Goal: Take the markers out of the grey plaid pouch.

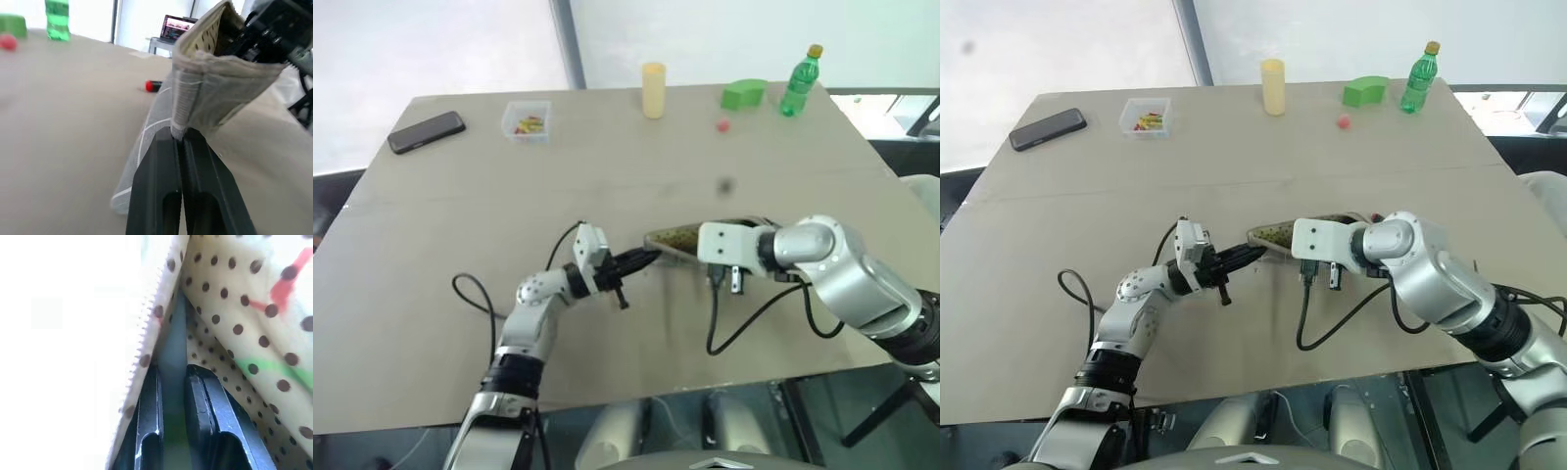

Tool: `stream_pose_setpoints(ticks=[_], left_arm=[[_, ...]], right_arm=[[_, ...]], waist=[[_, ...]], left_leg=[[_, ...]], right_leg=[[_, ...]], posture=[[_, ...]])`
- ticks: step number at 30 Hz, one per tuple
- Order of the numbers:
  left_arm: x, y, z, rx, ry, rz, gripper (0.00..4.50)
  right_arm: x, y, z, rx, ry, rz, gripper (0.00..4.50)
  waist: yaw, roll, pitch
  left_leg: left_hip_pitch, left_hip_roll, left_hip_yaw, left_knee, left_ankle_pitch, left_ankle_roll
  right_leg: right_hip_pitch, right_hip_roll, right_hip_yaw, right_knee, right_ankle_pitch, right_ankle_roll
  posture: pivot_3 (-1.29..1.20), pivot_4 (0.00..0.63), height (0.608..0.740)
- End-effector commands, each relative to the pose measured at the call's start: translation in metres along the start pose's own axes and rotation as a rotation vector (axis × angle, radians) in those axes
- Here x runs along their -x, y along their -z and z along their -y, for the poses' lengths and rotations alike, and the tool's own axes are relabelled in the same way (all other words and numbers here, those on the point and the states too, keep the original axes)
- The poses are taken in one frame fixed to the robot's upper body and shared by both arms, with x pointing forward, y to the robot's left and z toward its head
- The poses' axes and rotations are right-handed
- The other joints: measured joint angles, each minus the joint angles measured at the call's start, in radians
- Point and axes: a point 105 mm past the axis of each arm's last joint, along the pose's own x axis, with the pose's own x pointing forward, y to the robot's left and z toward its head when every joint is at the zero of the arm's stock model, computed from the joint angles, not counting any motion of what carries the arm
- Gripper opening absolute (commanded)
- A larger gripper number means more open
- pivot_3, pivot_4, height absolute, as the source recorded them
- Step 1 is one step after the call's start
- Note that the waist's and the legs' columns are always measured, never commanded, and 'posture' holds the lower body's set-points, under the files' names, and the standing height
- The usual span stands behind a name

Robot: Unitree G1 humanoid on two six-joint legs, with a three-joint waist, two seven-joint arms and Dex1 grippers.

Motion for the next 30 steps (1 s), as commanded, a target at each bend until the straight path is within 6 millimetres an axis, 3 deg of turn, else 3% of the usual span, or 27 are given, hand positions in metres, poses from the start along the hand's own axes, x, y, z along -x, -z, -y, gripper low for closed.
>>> stream_pose_setpoints(ticks=[1,4,9,13,20,30], left_arm=[[0.016,0.019,-0.019,-0.241,-0.082,-0.143,0.0],[0.011,0.015,-0.007,-0.518,0.049,-0.162,0.0],[0.0,0.002,0.003,-0.668,0.107,-0.074,0.0],[-0.009,-0.006,0.005,-0.724,0.136,-0.052,0.0],[-0.022,-0.019,-0.004,-0.666,0.077,-0.028,0.0],[-0.025,-0.032,-0.041,-0.321,-0.187,0.019,0.0]], right_arm=[[0.033,-0.018,0.02,-0.033,0.139,0.055,0.13],[0.032,-0.016,0.029,-0.146,0.177,0.055,0.13],[0.021,-0.01,0.036,-0.267,0.192,0.031,0.13],[0.008,0.009,0.045,-0.058,0.275,-0.16,0.13],[-0.009,0.001,0.046,0.219,0.309,-0.258,0.13],[-0.011,0.004,0.049,0.328,0.388,-0.271,0.13]], waist=[[0.0,0.0,0.0],[-0.003,0.0,0.0],[-0.004,0.0,0.0],[-0.001,0.001,0.001],[-0.011,0.001,0.001],[-0.007,0.001,0.0]], left_leg=[[0.0,0.0,0.0,0.0,0.0,0.0],[0.0,0.0,0.0,0.0,0.0,0.0],[0.0,0.0,0.001,-0.001,-0.001,0.001],[-0.001,-0.001,0.001,0.0,-0.001,0.001],[-0.001,0.0,0.001,-0.001,0.004,0.001],[-0.001,0.0,0.0,0.0,0.004,0.001]], right_leg=[[0.0,0.0,0.0,0.0,0.0,0.0],[-0.001,-0.001,0.0,-0.001,0.0,0.0],[-0.002,-0.001,0.001,0.0,0.0,0.0],[-0.002,0.0,0.001,0.001,0.0,0.0],[-0.003,0.002,0.0,0.001,0.0,0.0],[-0.003,0.002,0.0,0.002,0.0,0.0]], posture=[[0.0,0.15,0.74],[0.0,0.15,0.74],[0.0,0.15,0.74],[0.0,0.15,0.74],[0.0,0.15,0.74],[0.0,0.15,0.74]])
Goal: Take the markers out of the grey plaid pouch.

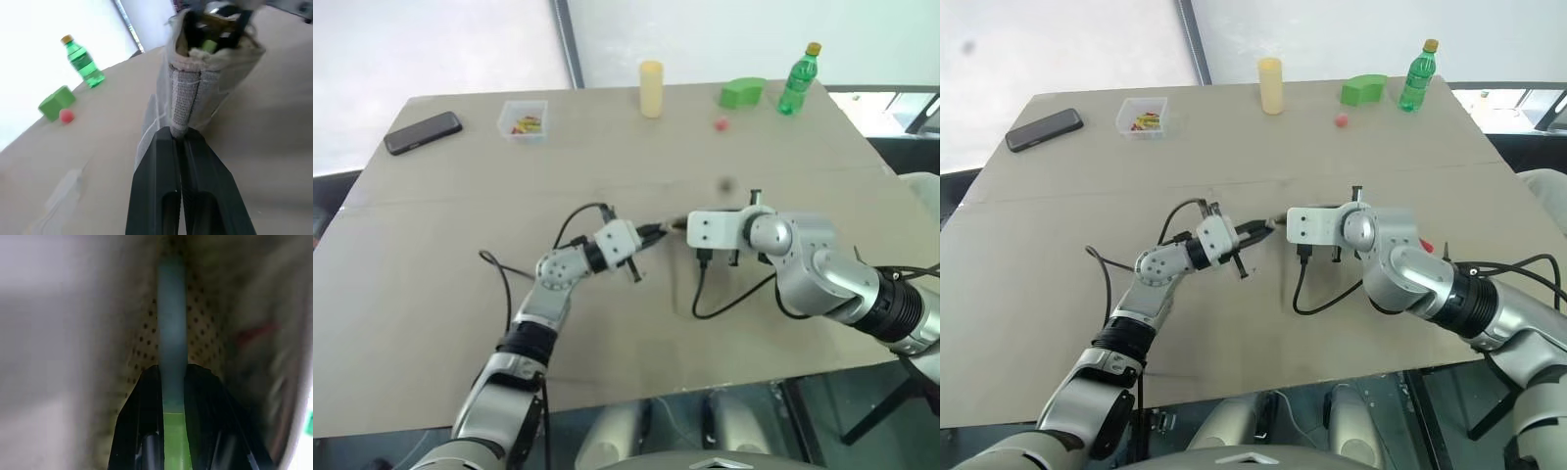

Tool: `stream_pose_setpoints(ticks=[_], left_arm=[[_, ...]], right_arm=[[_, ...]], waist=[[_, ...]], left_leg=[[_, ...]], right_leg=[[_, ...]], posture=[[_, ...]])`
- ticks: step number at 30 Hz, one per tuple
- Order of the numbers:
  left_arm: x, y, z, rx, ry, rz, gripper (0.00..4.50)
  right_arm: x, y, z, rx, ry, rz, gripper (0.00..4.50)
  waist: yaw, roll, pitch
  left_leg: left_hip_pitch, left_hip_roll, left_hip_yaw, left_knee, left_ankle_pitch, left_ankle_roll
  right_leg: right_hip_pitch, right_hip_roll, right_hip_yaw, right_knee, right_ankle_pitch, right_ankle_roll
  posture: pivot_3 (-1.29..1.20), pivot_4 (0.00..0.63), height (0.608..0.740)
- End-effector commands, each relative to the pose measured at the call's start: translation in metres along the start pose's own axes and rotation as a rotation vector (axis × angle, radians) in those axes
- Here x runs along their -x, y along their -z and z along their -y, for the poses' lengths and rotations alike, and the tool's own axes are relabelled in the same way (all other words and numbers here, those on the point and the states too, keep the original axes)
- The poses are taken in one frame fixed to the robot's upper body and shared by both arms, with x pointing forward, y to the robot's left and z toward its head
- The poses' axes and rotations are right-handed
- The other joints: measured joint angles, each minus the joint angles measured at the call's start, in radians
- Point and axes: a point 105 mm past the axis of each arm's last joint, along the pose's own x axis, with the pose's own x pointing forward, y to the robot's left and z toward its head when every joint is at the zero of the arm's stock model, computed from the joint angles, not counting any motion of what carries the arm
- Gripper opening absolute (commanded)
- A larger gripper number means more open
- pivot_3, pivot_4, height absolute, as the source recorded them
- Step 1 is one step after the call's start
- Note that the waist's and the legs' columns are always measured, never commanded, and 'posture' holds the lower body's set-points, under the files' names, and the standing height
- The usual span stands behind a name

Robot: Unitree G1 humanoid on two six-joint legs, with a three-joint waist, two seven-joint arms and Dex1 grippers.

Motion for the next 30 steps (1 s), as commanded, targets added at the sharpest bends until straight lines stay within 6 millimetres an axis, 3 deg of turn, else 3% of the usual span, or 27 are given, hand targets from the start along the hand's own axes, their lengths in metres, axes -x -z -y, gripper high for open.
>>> stream_pose_setpoints(ticks=[1,7,13,17,22,30], left_arm=[[0.0,-0.012,-0.018,0.039,-0.06,0.026,0.0],[0.013,0.002,-0.005,0.004,0.006,-0.038,0.0],[0.034,0.015,-0.005,0.006,-0.015,-0.092,0.0],[0.044,0.018,-0.013,-0.046,-0.043,-0.123,0.0],[0.056,0.018,-0.027,-0.13,-0.113,-0.167,0.0],[0.072,0.02,-0.02,-0.135,-0.119,-0.192,0.0]], right_arm=[[0.009,0.0,0.014,0.014,0.102,0.03,0.13],[0.034,0.004,0.03,-0.299,0.138,0.144,0.13],[0.085,0.036,0.034,-0.603,0.073,0.236,0.13],[0.108,0.058,0.035,-0.777,0.077,0.266,0.13],[0.091,0.119,0.038,-0.962,0.23,0.039,0.13],[0.034,0.179,0.02,-0.878,0.297,-0.194,0.13]], waist=[[0.0,0.0,0.0],[0.001,0.0,0.0],[0.005,0.0,0.0],[0.005,0.0,0.0],[0.003,-0.001,-0.001],[0.0,0.0,0.0]], left_leg=[[0.0,0.0,0.0,0.0,0.0,0.0],[0.0,0.0,0.0,0.0,0.0,0.0],[0.0,0.0,-0.001,0.0,-0.001,0.002],[0.001,0.0,-0.001,0.0,-0.003,0.003],[0.002,0.0,0.001,0.0,-0.005,0.0],[0.002,0.0,0.004,0.0,0.0,0.0]], right_leg=[[0.0,0.0,0.0,0.0,0.0,0.0],[0.0,0.0,0.001,0.0,0.0,0.0],[0.001,-0.001,0.0,-0.001,0.0,0.0],[0.002,-0.001,0.0,0.0,0.0,0.0],[0.002,-0.001,0.001,0.0,0.0,0.0],[0.002,-0.002,0.004,0.0,0.0,0.0]], posture=[[0.0,0.15,0.74],[0.0,0.15,0.74],[0.0,0.15,0.74],[0.0,0.15,0.74],[0.0,0.15,0.74],[0.0,0.15,0.74]])
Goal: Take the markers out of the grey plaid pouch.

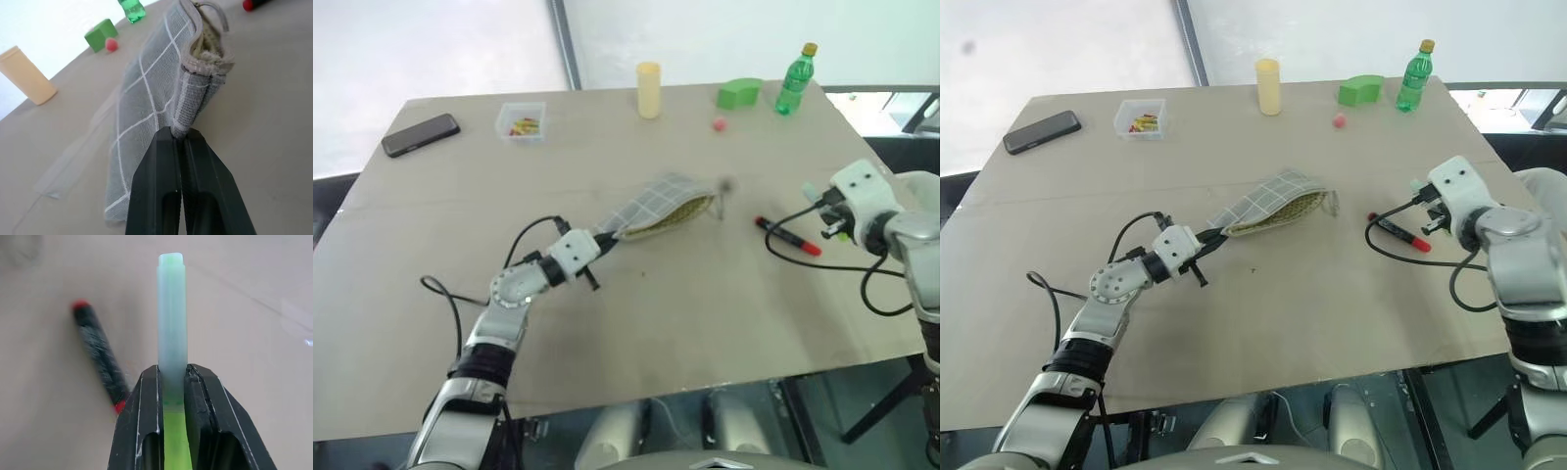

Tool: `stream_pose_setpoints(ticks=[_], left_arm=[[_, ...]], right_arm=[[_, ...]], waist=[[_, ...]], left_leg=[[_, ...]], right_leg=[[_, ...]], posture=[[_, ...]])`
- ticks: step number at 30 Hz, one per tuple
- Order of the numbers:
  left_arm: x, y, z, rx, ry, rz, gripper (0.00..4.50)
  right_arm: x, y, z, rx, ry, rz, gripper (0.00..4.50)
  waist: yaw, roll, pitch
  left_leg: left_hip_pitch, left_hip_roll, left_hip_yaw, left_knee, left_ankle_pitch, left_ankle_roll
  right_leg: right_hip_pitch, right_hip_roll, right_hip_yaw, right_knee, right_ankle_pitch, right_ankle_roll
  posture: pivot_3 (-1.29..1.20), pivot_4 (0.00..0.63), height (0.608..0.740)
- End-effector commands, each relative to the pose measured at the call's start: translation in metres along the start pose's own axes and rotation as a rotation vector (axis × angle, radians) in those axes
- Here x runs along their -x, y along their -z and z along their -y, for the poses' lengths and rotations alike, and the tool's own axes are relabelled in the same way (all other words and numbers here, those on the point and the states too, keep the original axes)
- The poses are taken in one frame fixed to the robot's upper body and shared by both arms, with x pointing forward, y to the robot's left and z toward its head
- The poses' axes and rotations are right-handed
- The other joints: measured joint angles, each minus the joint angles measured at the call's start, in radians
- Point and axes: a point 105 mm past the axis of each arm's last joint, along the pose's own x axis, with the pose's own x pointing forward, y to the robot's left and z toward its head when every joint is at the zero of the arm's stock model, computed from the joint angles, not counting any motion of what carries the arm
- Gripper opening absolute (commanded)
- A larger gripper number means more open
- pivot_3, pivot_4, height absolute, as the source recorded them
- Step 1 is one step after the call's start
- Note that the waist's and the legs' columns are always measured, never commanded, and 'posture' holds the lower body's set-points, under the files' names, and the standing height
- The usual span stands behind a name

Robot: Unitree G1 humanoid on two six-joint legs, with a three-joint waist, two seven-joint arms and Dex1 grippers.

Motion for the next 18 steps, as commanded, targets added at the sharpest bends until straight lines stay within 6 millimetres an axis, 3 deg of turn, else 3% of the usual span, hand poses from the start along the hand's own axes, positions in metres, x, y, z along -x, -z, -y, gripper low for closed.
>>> stream_pose_setpoints(ticks=[1,4,8,11,14,18], left_arm=[[0.008,-0.012,-0.009,-0.044,-0.035,0.031,0.0],[0.013,-0.01,-0.009,-0.052,-0.045,0.016,0.0],[0.022,-0.007,-0.011,-0.062,-0.071,-0.009,0.0],[0.037,-0.002,-0.016,-0.07,-0.112,-0.046,0.0],[0.056,0.001,-0.021,-0.092,-0.153,-0.076,0.0],[0.094,0.011,-0.029,-0.124,-0.214,-0.145,0.0]], right_arm=[[-0.021,0.005,0.011,0.077,0.058,-0.004,0.13],[-0.039,0.019,0.001,0.083,-0.007,-0.04,0.13],[-0.045,0.022,-0.001,0.093,-0.027,-0.031,1.94],[-0.028,0.0,0.003,0.115,-0.002,0.093,3.18],[0.004,-0.032,-0.003,0.025,-0.064,0.349,3.18],[0.05,-0.047,-0.03,0.005,-0.2,0.535,3.18]], waist=[[0.0,0.0,0.0],[0.0,0.0,0.0],[0.001,0.0,0.0],[0.0,0.001,0.0],[-0.001,0.001,0.0],[0.001,0.001,0.0]], left_leg=[[0.0,0.0,0.0,0.0,0.0,0.0],[0.0,0.0,0.0,0.0,0.0,0.001],[0.0,0.0,0.0,0.0,-0.001,0.002],[0.0,0.0,0.0,0.0,-0.001,0.002],[0.0,0.001,0.0,-0.002,-0.001,0.002],[0.001,0.002,0.0,-0.003,-0.004,0.002]], right_leg=[[0.0,0.0,0.0,0.0,0.0,0.0],[0.0,0.0,0.0,0.0,0.0,0.0],[0.0,0.001,0.0,0.0,0.0,0.0],[0.0,0.001,0.001,0.0,0.0,0.0],[-0.001,0.001,0.001,0.0,0.0,0.0],[-0.001,0.001,0.001,0.0,0.0,0.0]], posture=[[0.0,0.15,0.74],[0.0,0.15,0.74],[0.0,0.15,0.74],[0.0,0.15,0.74],[0.0,0.15,0.74],[0.0,0.15,0.74]])
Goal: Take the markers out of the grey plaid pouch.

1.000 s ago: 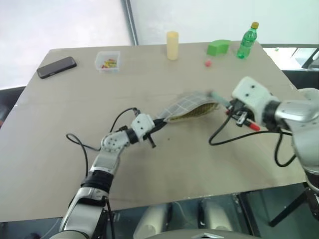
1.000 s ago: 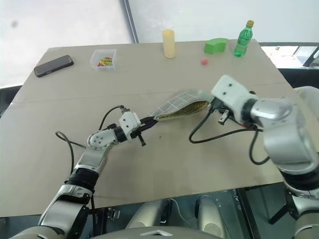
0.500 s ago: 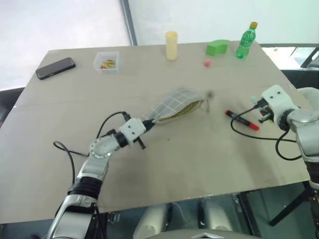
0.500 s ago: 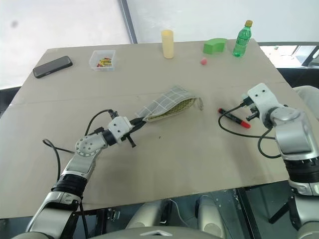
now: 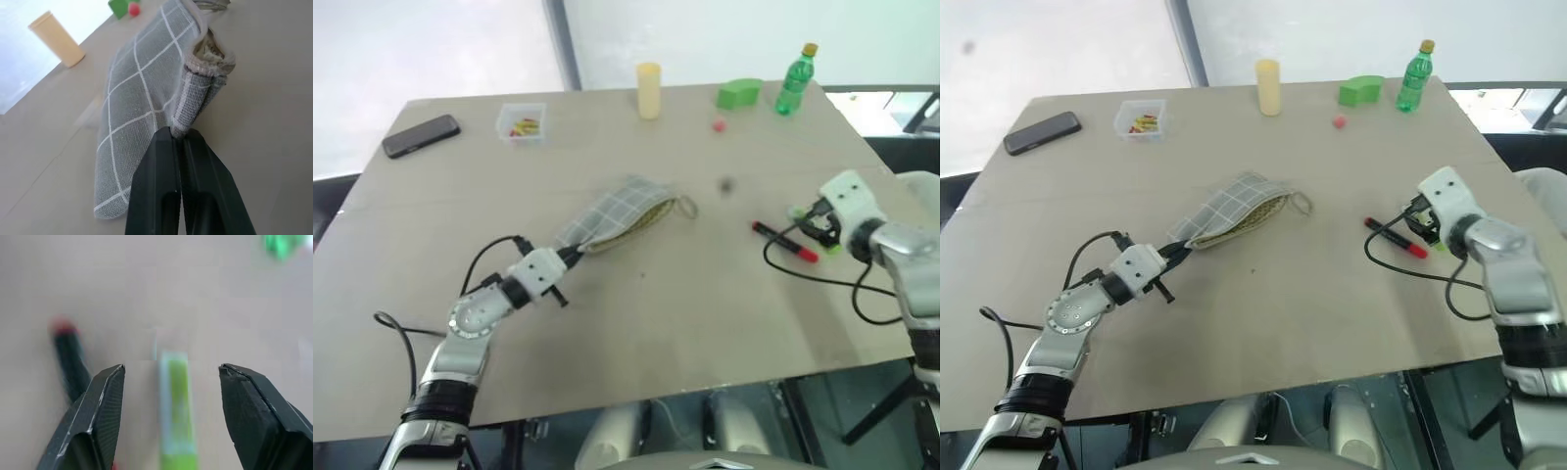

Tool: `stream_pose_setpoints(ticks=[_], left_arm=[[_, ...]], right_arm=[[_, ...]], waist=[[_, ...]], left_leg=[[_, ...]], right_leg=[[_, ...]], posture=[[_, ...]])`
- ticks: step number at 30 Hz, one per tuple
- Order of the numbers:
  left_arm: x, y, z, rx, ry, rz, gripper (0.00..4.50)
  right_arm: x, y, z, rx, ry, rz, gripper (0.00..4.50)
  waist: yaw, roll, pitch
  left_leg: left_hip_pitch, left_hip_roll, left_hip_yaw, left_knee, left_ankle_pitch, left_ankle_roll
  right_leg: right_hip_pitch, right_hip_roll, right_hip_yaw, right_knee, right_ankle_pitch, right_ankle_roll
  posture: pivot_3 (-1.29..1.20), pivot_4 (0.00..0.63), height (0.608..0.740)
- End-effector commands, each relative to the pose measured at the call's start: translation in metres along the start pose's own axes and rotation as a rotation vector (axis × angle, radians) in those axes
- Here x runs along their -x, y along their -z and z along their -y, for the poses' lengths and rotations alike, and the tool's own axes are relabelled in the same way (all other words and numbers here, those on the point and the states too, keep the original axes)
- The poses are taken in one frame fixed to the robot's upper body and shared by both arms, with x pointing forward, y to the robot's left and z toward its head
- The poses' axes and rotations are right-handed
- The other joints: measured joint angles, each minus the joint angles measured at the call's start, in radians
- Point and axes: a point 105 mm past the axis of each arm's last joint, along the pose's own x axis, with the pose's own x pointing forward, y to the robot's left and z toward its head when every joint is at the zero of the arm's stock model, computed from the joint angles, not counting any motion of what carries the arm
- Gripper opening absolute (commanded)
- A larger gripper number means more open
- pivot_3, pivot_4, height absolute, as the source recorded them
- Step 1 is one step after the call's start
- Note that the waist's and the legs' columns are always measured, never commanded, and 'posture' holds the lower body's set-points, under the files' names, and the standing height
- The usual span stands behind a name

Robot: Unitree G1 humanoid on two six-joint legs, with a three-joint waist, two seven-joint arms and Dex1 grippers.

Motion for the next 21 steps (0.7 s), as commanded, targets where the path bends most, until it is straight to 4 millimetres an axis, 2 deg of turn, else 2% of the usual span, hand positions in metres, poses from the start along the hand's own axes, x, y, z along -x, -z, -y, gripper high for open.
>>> stream_pose_setpoints(ticks=[1,4,6,10,12,14,17,20,21], left_arm=[[0.024,0.0,-0.022,-0.054,-0.083,-0.009,0.0],[0.047,0.008,-0.027,-0.082,-0.077,-0.046,0.0],[0.058,0.009,-0.026,-0.078,-0.047,-0.044,0.0],[0.072,0.014,-0.014,-0.045,0.035,-0.061,1.17],[0.078,0.013,-0.012,0.015,0.043,-0.06,2.18],[0.086,0.01,-0.011,0.162,0.035,-0.056,3.0],[0.098,-0.003,-0.004,0.394,0.083,-0.025,3.0],[0.097,-0.034,0.001,0.584,0.129,0.062,3.08],[0.095,-0.046,0.002,0.623,0.142,0.095,3.08]], right_arm=[[0.024,-0.032,-0.017,0.007,-0.081,0.149,3.18],[0.037,-0.029,-0.033,-0.006,-0.132,0.169,3.18],[0.042,-0.024,-0.038,-0.015,-0.142,0.171,3.18],[0.052,-0.02,-0.048,-0.018,-0.181,0.183,3.24],[0.055,-0.02,-0.05,-0.028,-0.17,0.215,3.24],[0.057,-0.021,-0.056,-0.078,-0.196,0.266,3.24],[0.058,-0.01,-0.058,-0.084,-0.212,0.247,3.24],[0.061,0.001,-0.048,-0.083,-0.181,0.222,4.01],[0.064,0.003,-0.044,-0.094,-0.166,0.225,4.47]], waist=[[0.0,0.0,0.0],[0.001,-0.001,0.0],[0.002,-0.001,0.0],[0.001,-0.001,0.0],[0.001,-0.001,0.0],[0.0,-0.002,-0.001],[-0.004,-0.001,-0.001],[-0.001,-0.001,0.0],[0.003,-0.001,0.0]], left_leg=[[0.0,0.0,0.0,0.0,-0.001,-0.001],[0.0,0.0,0.0,0.001,-0.001,-0.001],[0.001,0.0,0.0,0.002,-0.001,-0.001],[0.001,0.0,0.001,0.002,-0.001,-0.001],[0.001,0.0,0.001,0.002,-0.001,-0.001],[0.001,0.002,0.001,0.002,-0.001,-0.001],[0.001,0.002,0.001,0.002,-0.001,-0.001],[0.001,0.002,0.001,0.002,-0.001,-0.001],[0.001,0.002,0.001,0.002,-0.001,-0.001]], right_leg=[[0.0,0.0,0.0,0.0,0.0,0.0],[0.001,0.0,0.0,0.0,0.0,0.0],[0.002,-0.001,-0.001,0.0,0.0,0.0],[0.002,-0.001,0.0,0.0,0.0,0.0],[0.002,-0.002,0.0,0.0,0.0,0.0],[0.002,-0.002,0.0,0.0,0.0,0.0],[0.002,-0.001,0.0,0.0,0.0,0.0],[0.002,-0.001,0.0,0.0,0.0,0.0],[0.002,-0.001,0.0,0.0,-0.001,0.0]], posture=[[0.0,0.15,0.74],[0.0,0.15,0.74],[0.0,0.15,0.74],[0.0,0.15,0.74],[0.0,0.15,0.74],[0.0,0.15,0.74],[0.0,0.15,0.74],[0.0,0.15,0.74],[0.0,0.15,0.74]])
